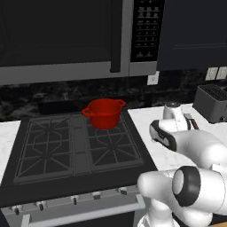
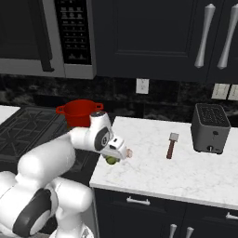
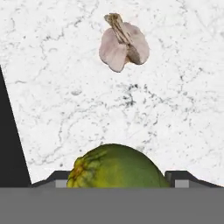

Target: Put the lime and garlic in the pot. Retrieve the spatula and lightly stir the vegetables in the pot.

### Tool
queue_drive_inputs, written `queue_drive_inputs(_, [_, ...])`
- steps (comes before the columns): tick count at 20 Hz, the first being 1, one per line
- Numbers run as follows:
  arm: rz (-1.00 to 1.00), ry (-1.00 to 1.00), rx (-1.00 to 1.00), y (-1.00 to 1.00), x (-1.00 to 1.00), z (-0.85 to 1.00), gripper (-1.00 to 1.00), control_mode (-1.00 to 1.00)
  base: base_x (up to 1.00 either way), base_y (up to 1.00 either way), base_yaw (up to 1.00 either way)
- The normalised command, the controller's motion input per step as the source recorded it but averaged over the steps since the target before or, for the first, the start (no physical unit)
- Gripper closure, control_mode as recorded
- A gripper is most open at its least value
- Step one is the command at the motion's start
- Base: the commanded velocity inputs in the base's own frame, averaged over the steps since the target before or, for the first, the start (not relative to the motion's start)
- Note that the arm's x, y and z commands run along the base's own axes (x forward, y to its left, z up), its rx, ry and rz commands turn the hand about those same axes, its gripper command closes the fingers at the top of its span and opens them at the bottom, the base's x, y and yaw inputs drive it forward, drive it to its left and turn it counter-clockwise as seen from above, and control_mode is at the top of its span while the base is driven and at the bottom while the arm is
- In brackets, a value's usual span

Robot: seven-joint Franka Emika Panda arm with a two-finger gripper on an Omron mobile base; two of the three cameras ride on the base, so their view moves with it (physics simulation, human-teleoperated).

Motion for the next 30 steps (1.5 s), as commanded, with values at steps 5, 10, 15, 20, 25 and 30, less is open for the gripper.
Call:
queue_drive_inputs(5, [0.19,-0.45,-0.28,1.0,0.43,0.58,1.0,-1.0,0.0,0.0,0.0])
queue_drive_inputs(10, [0.03,-0.2,-0.18,1.0,0.84,0.98,1.0,-1.0,0.0,0.0,0.0])
queue_drive_inputs(15, [0.0,-0.09,-0.1,1.0,0.78,0.92,1.0,-1.0,0.0,0.0,0.0])
queue_drive_inputs(20, [0.06,-0.12,0.0,0.81,0.63,0.73,1.0,-1.0,0.0,0.0,0.0])
queue_drive_inputs(25, [0.25,-0.09,0.04,0.37,0.66,0.03,1.0,-1.0,0.0,0.0,0.0])
queue_drive_inputs(30, [0.18,-0.03,0.02,0.1,0.77,-0.28,1.0,-1.0,0.0,0.0,0.0])
